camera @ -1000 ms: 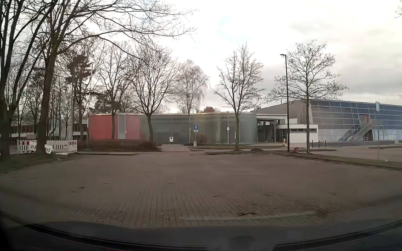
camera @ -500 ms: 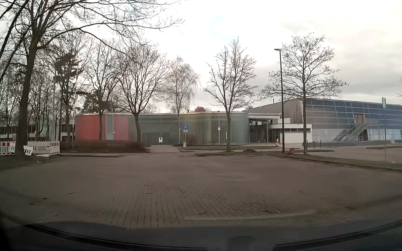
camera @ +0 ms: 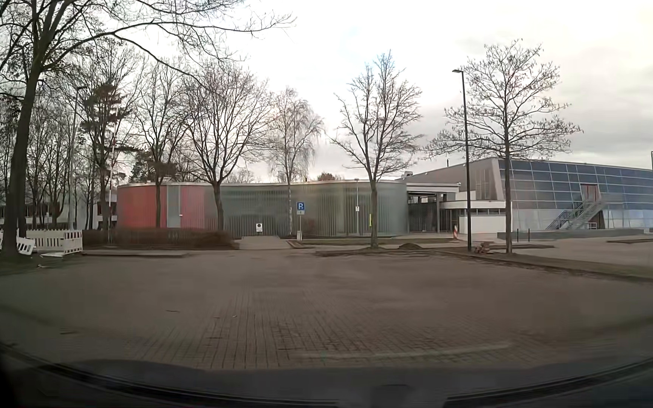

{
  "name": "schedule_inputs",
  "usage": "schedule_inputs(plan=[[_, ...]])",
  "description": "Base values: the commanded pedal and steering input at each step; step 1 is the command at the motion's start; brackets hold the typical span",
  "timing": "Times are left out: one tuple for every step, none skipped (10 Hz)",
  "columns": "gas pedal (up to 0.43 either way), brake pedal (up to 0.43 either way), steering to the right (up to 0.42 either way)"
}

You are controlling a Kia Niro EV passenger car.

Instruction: Follow the waypoints while adhering to traffic rules and regulations

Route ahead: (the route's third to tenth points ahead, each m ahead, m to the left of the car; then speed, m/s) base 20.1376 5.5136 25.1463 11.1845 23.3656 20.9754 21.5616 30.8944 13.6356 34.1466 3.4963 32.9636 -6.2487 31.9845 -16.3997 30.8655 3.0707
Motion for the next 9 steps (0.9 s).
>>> schedule_inputs(plan=[[0.008, 0.000, -0.083], [0.008, 0.000, -0.099], [0.008, 0.000, -0.113], [0.008, 0.000, -0.116], [0.008, 0.000, -0.116], [0.008, 0.000, -0.114], [0.008, 0.000, -0.111], [0.008, 0.000, -0.109], [0.000, 0.000, -0.106]])
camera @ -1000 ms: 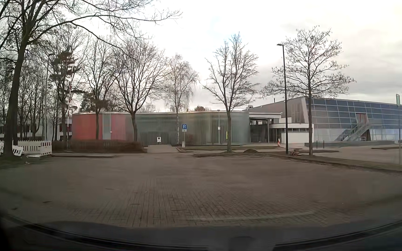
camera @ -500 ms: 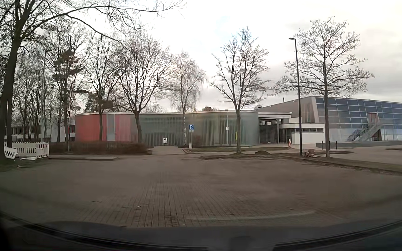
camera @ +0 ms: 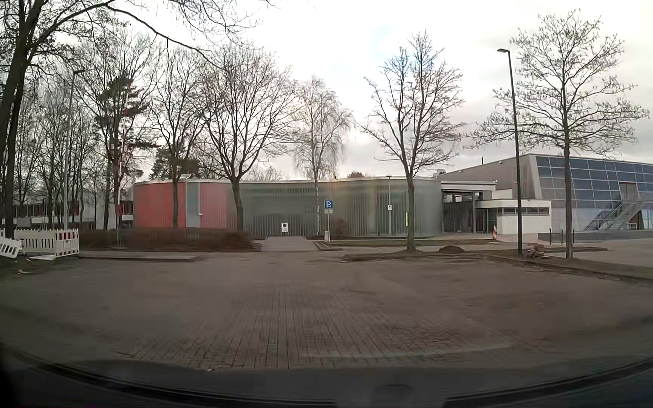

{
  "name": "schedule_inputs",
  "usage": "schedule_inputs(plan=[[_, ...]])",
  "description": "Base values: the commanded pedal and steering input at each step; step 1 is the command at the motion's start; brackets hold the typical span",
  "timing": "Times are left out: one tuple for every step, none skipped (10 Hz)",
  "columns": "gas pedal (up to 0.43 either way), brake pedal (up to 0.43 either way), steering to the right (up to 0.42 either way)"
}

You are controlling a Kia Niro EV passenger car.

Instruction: Follow the waypoints while adhering to traffic rules and regulations

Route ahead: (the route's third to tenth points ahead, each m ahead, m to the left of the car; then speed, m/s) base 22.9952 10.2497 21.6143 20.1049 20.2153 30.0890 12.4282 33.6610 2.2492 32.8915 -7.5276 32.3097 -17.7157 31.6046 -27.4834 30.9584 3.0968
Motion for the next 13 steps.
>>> schedule_inputs(plan=[[0.000, 0.000, -0.101], [0.000, 0.000, -0.096], [0.000, 0.000, -0.090], [0.000, 0.000, -0.084], [0.000, 0.000, -0.080], [0.000, 0.000, -0.080], [0.008, 0.000, -0.089], [0.008, 0.000, -0.101], [0.008, 0.000, -0.104], [0.000, 0.000, -0.105], [0.000, 0.000, -0.105], [0.000, 0.000, -0.101], [0.000, 0.000, -0.095]])
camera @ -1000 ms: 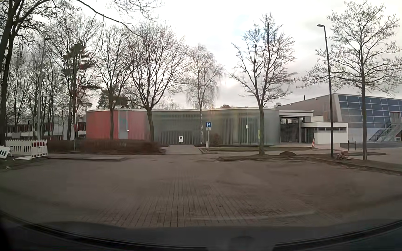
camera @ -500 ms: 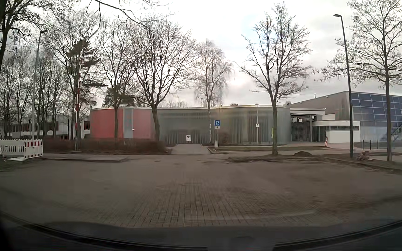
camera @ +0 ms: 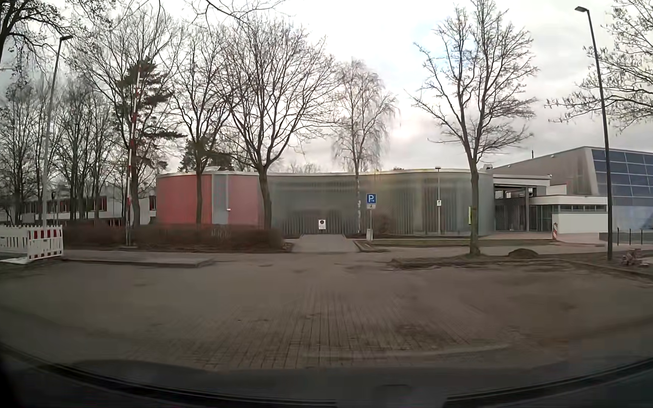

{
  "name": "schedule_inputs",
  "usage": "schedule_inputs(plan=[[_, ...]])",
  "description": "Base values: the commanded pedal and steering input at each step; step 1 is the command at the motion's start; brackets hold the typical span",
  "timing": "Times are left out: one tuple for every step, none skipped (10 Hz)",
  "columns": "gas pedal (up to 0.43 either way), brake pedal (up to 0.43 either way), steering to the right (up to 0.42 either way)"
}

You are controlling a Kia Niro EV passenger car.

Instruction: Follow the waypoints while adhering to traffic rules and regulations

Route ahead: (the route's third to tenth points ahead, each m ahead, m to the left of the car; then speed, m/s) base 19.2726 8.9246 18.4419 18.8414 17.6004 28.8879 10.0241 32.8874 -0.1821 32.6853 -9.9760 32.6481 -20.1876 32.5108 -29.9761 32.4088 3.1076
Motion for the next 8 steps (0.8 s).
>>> schedule_inputs(plan=[[0.000, 0.000, -0.087], [0.028, 0.000, -0.078], [0.047, 0.000, -0.072], [0.059, 0.000, -0.073], [0.059, 0.000, -0.073], [0.059, 0.000, -0.071], [0.059, 0.000, -0.066], [0.047, 0.000, -0.065]])
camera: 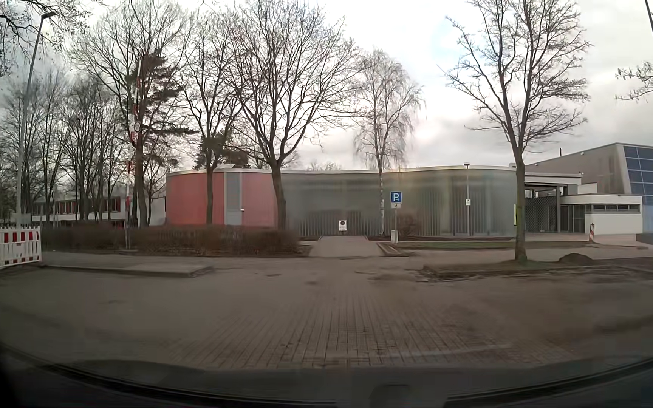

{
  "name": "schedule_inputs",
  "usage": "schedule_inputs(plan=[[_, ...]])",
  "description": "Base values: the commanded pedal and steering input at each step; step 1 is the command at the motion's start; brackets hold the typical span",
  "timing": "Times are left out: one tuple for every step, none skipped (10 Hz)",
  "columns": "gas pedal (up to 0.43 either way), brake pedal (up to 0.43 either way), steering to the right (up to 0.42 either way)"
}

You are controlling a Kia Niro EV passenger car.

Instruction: Follow the waypoints while adhering to traffic rules and regulations

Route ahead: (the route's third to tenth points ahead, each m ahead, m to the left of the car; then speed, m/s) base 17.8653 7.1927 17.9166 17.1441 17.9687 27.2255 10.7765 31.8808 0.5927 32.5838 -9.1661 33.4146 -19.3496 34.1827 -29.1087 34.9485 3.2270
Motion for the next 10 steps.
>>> schedule_inputs(plan=[[0.047, 0.000, -0.058], [0.047, 0.000, -0.050], [0.047, 0.000, -0.043], [0.047, 0.000, -0.039], [0.047, 0.000, -0.036], [0.008, 0.000, -0.034], [0.000, 0.000, -0.030], [0.000, 0.000, -0.025], [0.000, 0.000, -0.021], [0.000, 0.000, -0.016]])
